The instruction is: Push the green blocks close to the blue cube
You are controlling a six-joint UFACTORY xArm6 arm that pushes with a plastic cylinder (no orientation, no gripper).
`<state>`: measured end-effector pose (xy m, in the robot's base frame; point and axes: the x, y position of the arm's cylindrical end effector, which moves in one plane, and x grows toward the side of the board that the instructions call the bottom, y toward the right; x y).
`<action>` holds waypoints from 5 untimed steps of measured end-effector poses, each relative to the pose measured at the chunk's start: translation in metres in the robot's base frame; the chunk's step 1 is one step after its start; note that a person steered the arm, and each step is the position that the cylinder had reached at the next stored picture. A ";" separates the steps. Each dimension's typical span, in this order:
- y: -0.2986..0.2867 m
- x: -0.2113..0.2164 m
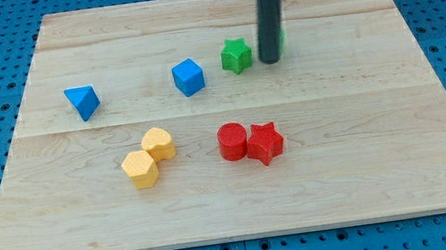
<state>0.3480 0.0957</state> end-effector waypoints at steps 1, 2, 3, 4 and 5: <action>0.033 -0.019; 0.071 -0.025; 0.045 -0.048; -0.052 -0.047; -0.082 -0.047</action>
<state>0.3009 0.0132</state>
